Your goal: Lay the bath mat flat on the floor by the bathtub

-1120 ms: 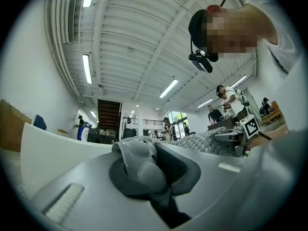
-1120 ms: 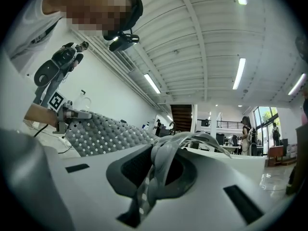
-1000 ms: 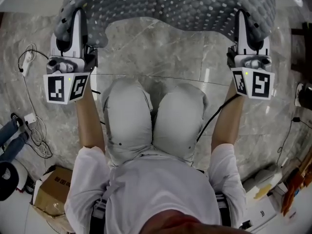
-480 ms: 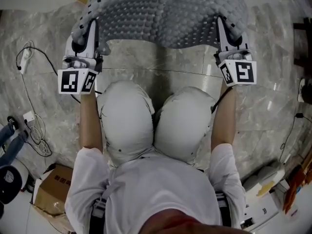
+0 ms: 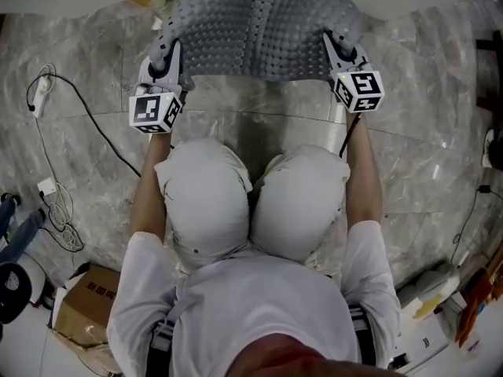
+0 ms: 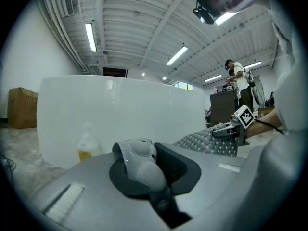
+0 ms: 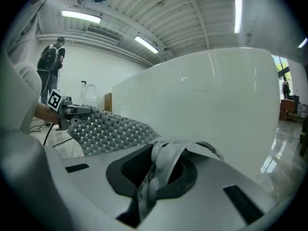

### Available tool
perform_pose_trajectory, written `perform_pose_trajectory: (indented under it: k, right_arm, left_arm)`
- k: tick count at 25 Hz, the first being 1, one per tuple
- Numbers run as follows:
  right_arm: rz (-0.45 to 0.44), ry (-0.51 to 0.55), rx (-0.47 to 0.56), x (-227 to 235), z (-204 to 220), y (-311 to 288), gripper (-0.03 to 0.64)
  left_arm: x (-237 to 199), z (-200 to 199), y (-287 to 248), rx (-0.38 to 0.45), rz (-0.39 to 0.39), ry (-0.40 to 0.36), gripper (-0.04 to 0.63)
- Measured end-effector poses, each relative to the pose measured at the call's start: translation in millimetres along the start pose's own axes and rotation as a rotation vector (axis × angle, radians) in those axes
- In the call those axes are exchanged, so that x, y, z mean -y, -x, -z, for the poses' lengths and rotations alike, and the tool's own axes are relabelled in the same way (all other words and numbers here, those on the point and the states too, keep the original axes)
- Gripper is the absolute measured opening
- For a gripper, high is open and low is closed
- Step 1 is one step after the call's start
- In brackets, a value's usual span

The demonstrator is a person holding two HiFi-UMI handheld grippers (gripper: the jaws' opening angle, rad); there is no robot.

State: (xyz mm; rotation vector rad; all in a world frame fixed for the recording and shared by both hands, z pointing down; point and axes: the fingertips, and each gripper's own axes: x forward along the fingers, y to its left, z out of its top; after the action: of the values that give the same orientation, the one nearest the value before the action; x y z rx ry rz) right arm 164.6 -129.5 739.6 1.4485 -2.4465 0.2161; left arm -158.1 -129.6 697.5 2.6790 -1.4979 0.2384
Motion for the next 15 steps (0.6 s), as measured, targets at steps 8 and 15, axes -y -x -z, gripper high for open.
perform_pose_trajectory:
  k: [8,15]
  right_arm:
    - [-0.034,0.015,-0.117,-4.0,40.6,-35.0,0.023]
    - [-0.013,0.003,-0.219,-1.0,74.0,-54.8,0.025]
  left_arm:
    - [1.2,45.8,-20.6,-0.109,-0.019,-0.007,0.021]
    - [-5.3,76.7,-35.0,-0.187,-0.037,0.023,0.021]
